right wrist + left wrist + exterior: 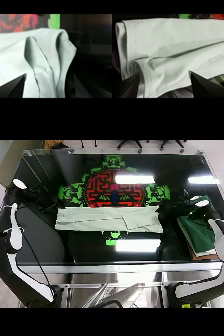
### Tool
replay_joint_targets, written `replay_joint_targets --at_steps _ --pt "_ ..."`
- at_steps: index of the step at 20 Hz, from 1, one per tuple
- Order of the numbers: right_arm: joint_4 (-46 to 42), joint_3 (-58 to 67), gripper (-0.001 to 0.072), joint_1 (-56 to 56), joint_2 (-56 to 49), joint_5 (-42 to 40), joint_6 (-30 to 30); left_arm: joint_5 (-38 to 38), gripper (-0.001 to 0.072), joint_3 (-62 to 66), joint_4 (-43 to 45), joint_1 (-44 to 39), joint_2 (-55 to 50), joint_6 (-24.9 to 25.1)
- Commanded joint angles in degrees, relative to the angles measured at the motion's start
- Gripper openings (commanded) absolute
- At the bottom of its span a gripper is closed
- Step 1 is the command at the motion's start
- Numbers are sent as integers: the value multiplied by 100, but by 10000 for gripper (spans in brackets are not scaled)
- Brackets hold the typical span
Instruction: Fold the shirts.
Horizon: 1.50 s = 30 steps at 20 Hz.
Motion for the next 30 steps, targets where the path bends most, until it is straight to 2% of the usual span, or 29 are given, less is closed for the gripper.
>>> replay_joint_targets --at_steps 1,5,6,7,9,10,11,14,16,21,23,26,30 --pt "55 13 668 20 -313 374 61 -238 657 396 13 94 -22 -177" --pt "260 15 667 247 -621 376 -155 -391 655 494 -245 203 -17 -275" --pt "260 15 666 306 -704 374 -190 -393 555 494 -509 201 -17 -225" --pt "260 15 609 354 -793 378 -197 -382 364 494 -852 177 -17 -103" --pt "289 15 404 409 -931 411 -221 -361 7 494 -1657 42 -17 184" --pt "339 24 183 420 -927 442 -326 -341 13 492 -1967 -70 -17 234" --pt "428 72 16 420 -887 566 -505 -304 13 490 -2100 -229 -17 229" --pt "442 446 17 417 -520 940 -461 -94 13 376 -2046 -1025 -24 229" --pt "407 822 17 415 -146 1309 -278 345 13 59 -2041 -1722 -24 227" --pt "413 2031 17 372 551 2542 273 2791 13 -699 -2052 -3530 -131 229" --pt "442 2430 17 382 658 2942 498 3368 13 -520 -2031 -4144 -455 229" --pt "435 2859 17 376 745 3281 741 3495 12 173 -2033 -4715 -1198 -42" --pt "437 3128 17 382 756 3545 931 3145 12 1117 -2052 -4874 -1928 -457"
